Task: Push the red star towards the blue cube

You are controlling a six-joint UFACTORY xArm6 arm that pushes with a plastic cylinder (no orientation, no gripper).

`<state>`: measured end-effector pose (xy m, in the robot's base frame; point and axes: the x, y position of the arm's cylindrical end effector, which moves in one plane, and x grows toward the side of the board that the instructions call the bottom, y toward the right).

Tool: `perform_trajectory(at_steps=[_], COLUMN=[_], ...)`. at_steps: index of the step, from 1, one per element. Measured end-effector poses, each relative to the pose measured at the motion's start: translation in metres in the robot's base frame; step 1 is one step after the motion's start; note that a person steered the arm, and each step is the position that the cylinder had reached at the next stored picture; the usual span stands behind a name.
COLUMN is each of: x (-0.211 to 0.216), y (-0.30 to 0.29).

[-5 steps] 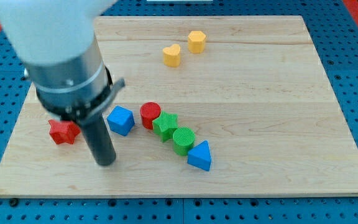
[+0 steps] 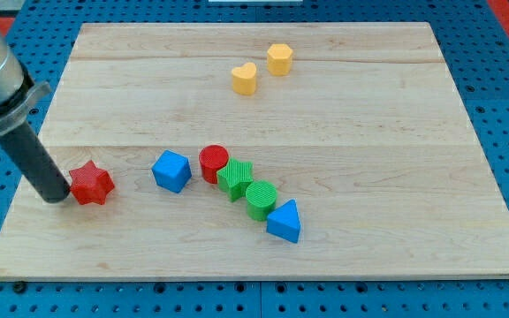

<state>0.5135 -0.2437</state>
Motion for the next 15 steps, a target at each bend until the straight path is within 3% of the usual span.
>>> perform_trajectory(at_steps=[1, 2, 3, 5, 6, 8, 10, 11, 13, 15], x=[-0.009, -0.028, -0.026, -0.005, -0.003, 0.039, 0.085, 0.058, -0.094, -0.193], y=[-0.061, -0.045, -0.039, 0.040, 0.039, 0.084, 0.078, 0.052, 0.051, 0.190])
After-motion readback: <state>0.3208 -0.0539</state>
